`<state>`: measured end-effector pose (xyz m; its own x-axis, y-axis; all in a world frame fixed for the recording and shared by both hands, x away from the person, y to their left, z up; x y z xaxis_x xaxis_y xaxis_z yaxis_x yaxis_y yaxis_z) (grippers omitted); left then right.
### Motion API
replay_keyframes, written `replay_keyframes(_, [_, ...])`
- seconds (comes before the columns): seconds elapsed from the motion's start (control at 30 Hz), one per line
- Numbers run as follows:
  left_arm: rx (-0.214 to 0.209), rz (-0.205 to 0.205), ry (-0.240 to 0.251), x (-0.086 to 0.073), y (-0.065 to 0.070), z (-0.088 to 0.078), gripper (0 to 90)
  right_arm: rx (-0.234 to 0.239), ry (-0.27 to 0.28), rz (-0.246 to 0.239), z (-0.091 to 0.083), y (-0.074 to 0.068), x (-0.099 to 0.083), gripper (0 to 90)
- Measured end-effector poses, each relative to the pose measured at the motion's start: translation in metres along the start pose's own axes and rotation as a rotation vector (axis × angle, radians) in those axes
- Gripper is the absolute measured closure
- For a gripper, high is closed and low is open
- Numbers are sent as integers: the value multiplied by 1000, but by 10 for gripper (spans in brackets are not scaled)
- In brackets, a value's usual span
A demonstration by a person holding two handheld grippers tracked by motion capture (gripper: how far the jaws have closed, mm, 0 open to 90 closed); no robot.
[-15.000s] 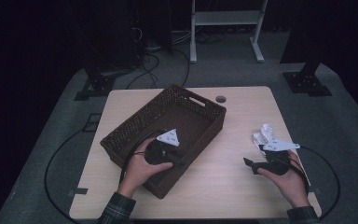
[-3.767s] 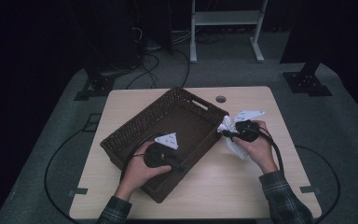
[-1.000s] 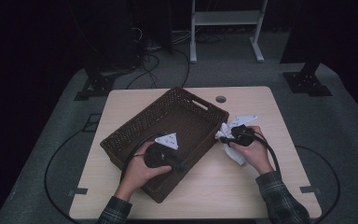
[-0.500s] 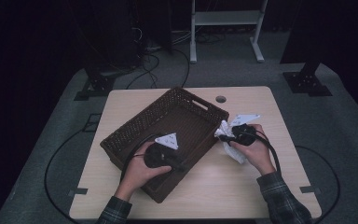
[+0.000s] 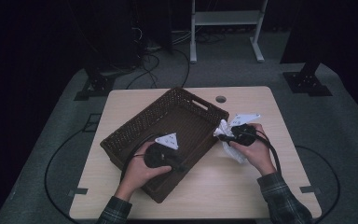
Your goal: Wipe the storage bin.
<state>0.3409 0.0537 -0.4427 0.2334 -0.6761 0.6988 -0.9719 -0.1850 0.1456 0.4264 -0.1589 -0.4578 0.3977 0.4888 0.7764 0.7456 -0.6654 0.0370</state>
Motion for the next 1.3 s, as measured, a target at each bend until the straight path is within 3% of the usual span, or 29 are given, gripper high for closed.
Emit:
replay_keyframes(0.7, [1, 2, -1, 0, 0, 0, 644, 15, -55, 13, 19, 0, -15, 740])
replay_keyframes(1.3, [1, 1, 0, 0, 0, 0, 644, 34, -149, 27, 45, -1, -42, 740])
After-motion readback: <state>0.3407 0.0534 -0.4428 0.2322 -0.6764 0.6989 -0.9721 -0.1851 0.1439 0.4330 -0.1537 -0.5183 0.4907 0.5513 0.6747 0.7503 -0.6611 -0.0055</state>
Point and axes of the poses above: each handheld gripper's, and its own axes: z roughly forward along the jaws, x roughly out of its top, y roughly to its right, the point moved 7 cm from there along z, roughly forward along the jaws, and after that the axes turned 1 degree about z, right-handed, at the moved point
